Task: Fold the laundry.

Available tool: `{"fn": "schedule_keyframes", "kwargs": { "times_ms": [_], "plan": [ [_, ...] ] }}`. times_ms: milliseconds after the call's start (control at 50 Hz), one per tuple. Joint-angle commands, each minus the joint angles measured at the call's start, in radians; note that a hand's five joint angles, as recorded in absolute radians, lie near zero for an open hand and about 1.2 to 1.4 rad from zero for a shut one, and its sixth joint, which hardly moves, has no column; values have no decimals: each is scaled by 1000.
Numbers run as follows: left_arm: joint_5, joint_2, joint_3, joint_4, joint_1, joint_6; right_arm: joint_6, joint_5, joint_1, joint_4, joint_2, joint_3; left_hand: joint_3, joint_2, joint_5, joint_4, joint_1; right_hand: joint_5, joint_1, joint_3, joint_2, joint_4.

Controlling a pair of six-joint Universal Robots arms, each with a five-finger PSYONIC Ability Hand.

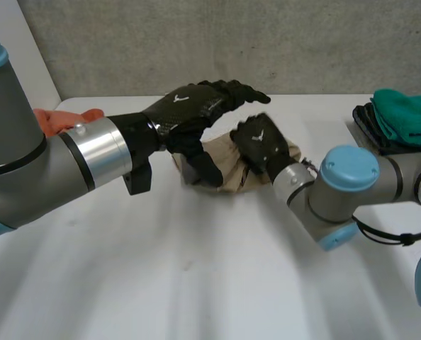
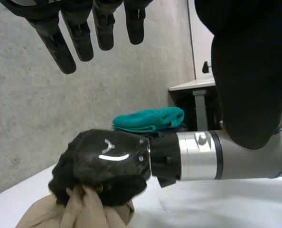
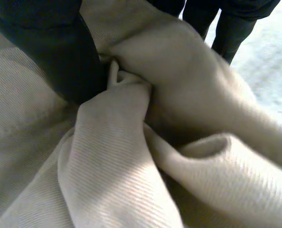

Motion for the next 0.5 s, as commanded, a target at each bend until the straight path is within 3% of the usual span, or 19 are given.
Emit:
{"fn": "schedule_keyframes", "kwargs": {
  "times_ms": [20, 160, 260, 360, 500],
  "plan": [
    [-15, 29, 24, 23, 15, -41, 83, 93, -56, 7, -110, -67, -38, -32, -49, -28, -13, 286, 346, 232, 223, 213],
    [-54, 75, 50, 67, 29, -92, 194, 203, -182, -104, -264, -72, -38, -32, -49, -28, -13, 286, 346, 232, 223, 213],
    [-66, 91, 52, 112, 27, -136, 260, 202, -317, -165, -321, -81, -38, -32, -49, -28, -13, 286, 346, 232, 223, 213],
    [-68, 95, 32, 146, 18, -171, 307, 148, -466, -177, -306, -90, -38, -32, -49, -28, -13, 286, 346, 232, 223, 213],
    [-69, 81, -9, 168, -8, -170, 329, -9, -651, -234, -122, -88, -38, -32, -49, -28, -13, 286, 346, 232, 223, 213]
  ]
}}
